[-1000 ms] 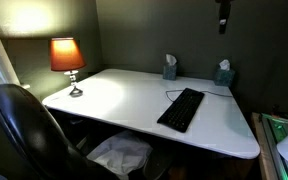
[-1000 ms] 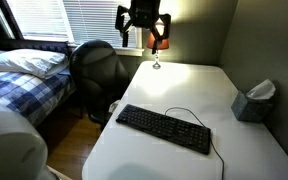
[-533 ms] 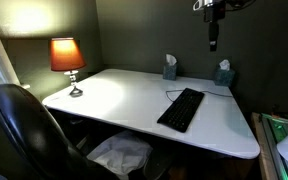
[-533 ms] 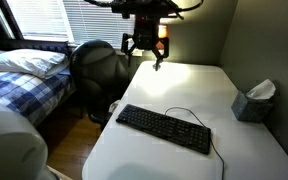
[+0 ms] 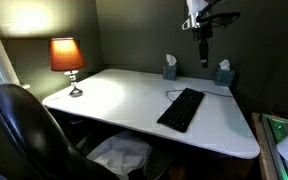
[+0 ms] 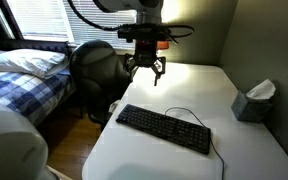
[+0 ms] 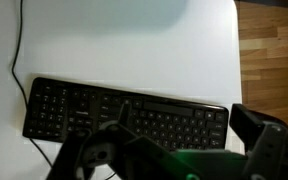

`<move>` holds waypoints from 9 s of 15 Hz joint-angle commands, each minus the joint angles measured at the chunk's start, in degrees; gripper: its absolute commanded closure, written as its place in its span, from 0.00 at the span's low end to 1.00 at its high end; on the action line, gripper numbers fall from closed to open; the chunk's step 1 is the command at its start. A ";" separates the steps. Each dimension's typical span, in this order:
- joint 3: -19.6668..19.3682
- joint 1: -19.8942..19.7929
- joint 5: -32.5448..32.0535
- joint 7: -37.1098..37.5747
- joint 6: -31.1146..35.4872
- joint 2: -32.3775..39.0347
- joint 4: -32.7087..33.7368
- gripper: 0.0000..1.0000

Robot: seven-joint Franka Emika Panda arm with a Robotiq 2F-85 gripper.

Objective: Press a key on the keyboard.

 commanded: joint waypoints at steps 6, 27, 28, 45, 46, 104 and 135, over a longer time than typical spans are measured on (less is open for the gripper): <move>0.77 -0.07 1.24 -2.09 0.46 12.78 2.78 0.00; 1.68 -1.95 1.60 -4.55 -0.08 27.21 7.98 0.00; 1.82 -1.76 1.20 -4.65 -0.43 27.89 8.32 0.00; 4.03 -1.32 -1.34 -4.70 12.04 33.52 7.64 0.99; 4.01 -1.33 -1.43 -4.61 12.45 33.84 7.67 1.00; 4.50 -3.18 3.97 -1.73 15.16 43.91 16.53 1.00; 4.00 -3.20 3.83 0.23 16.59 40.09 12.96 1.00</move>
